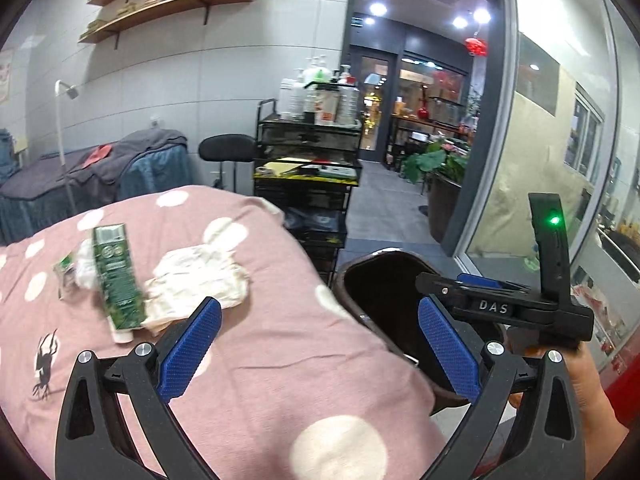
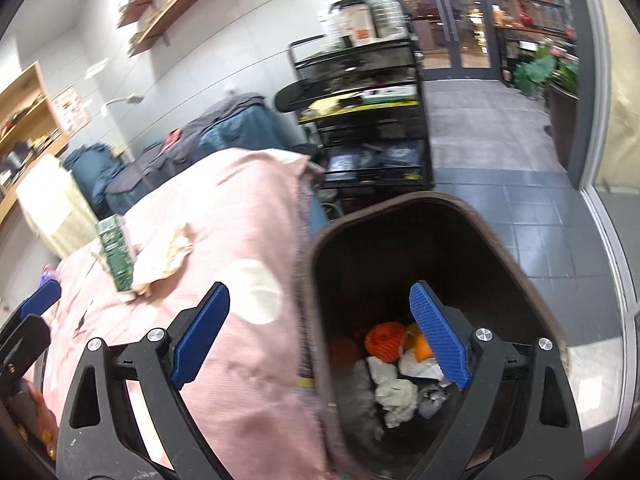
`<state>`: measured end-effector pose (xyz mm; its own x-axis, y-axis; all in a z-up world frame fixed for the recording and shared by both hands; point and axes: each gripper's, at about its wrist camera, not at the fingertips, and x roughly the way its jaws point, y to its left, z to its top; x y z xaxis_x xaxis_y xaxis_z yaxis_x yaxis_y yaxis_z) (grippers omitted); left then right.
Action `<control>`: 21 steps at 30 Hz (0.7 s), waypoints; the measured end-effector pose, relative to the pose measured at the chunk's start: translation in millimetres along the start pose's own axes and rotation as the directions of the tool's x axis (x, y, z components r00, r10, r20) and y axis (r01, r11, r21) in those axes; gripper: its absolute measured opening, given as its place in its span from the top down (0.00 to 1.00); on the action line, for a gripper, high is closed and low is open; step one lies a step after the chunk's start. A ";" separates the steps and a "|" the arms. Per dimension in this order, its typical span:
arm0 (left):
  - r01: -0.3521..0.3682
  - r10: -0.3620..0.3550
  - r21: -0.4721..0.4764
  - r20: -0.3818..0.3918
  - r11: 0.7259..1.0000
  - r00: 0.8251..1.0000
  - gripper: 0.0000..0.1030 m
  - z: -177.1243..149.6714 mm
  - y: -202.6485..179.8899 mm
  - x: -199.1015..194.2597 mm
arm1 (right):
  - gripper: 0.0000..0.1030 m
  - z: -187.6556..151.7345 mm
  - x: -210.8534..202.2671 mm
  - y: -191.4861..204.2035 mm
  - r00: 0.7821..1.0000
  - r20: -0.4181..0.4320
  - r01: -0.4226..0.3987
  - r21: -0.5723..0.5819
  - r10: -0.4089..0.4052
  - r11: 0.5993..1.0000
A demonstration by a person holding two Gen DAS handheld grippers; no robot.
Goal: Collect trash
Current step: 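Move both tools back over the bed toward the green carton and crumpled paper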
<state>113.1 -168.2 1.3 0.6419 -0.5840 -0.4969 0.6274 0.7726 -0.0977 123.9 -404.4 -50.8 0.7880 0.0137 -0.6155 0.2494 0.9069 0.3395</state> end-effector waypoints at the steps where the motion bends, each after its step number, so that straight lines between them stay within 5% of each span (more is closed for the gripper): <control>1: -0.012 0.012 -0.012 0.000 1.000 1.000 0.06 -1.6 6.8 -2.6 | 0.12 0.6 2.4 7.5 1.000 -0.004 -0.012 -0.017 0.011 1.000; 12: -0.175 0.172 -0.091 -0.044 0.980 0.984 0.06 -26.5 78.5 -21.5 | 0.12 3.9 25.5 72.1 0.994 -0.066 -0.097 -0.161 0.088 0.982; 21: -0.260 0.249 -0.153 -0.092 0.953 0.964 0.06 -44.7 139.0 -32.7 | 0.12 11.7 46.1 132.0 0.988 -0.111 -0.138 -0.340 0.106 0.930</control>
<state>159.6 -30.6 -34.6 0.7341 -0.3481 -0.5830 0.3632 0.9268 -0.0960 199.7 -289.0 -26.0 0.7428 0.1565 -0.6509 -0.0684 0.9849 0.1588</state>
